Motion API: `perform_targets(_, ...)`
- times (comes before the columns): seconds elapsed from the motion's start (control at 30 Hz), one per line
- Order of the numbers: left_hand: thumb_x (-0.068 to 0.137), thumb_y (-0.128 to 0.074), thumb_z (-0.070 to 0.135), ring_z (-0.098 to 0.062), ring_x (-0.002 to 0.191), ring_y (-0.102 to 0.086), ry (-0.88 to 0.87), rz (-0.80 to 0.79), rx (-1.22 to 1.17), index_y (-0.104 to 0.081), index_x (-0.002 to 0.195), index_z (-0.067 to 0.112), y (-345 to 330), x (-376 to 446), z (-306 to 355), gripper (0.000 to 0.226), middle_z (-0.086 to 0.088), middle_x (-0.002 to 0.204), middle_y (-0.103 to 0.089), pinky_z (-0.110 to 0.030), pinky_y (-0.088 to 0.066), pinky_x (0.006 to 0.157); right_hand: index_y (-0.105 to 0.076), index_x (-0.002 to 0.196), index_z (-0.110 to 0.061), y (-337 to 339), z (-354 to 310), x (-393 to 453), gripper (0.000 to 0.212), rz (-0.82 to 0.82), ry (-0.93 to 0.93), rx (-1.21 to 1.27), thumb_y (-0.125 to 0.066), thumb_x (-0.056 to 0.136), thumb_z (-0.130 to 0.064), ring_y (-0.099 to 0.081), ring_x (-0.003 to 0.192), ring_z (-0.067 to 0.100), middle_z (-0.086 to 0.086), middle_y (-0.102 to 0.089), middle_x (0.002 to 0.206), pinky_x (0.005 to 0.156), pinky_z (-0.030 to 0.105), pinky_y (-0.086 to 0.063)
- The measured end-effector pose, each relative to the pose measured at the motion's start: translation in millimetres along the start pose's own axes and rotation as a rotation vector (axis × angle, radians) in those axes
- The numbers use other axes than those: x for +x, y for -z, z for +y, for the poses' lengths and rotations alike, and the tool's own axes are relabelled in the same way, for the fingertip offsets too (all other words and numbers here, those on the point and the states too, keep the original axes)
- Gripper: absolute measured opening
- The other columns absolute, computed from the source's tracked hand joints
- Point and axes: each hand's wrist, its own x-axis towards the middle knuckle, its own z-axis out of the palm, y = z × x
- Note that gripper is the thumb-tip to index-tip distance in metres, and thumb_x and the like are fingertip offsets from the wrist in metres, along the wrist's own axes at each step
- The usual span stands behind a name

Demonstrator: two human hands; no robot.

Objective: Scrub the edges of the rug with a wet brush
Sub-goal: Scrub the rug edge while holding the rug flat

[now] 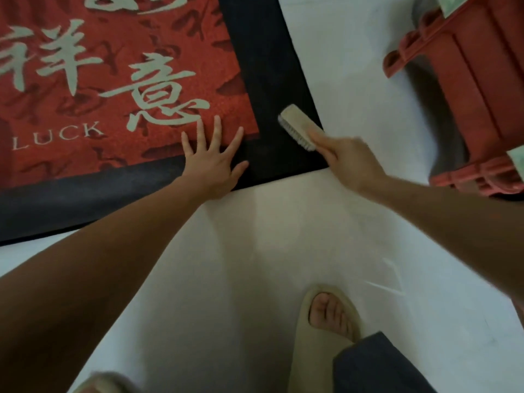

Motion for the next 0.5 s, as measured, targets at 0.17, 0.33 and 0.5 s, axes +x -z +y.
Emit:
perform_targets(0.17,0.097,-0.032,0.061,-0.040,0.146,0.020,-0.141,0.066,0.086,0.003,0.156,0.029,23.3,27.8,53.8,0.076,-0.011,0.163,0.015,-0.060,0.007,0.115,-0.037,0.142,-0.038,-7.9,11.7,-94.2,0.042,-0.101,0.064,0.122,-0.043,0.101,-0.035,-0.064,0.058,0.019,0.012,-0.073,0.087,0.059,0.032,-0.052)
perform_targets(0.33,0.092,-0.049,0.062,-0.033,0.148,0.020,-0.160,-0.157,-0.044,0.009,0.156,0.017,18.6,55.4,109.3,0.097,-0.002,0.163,0.019,-0.058,0.005,0.117,-0.049,0.140,-0.030,-10.9,6.0,1.2,0.041,0.190,-0.211,0.134,-0.042,0.101,-0.019,-0.065,0.087,0.030,0.015,-0.069,0.103,0.070,0.027,-0.043)
perform_targets(0.5,0.083,-0.057,0.068,-0.035,0.147,0.020,-0.175,-0.106,0.003,0.011,0.156,0.018,5.2,54.3,103.5,0.111,-0.002,0.162,0.021,-0.061,0.006,0.115,-0.021,0.151,-0.037,-35.4,-14.1,-102.3,0.056,0.045,-0.224,0.013,-0.040,0.103,-0.015,-0.059,0.058,0.033,0.020,-0.063,0.071,0.059,0.044,-0.054)
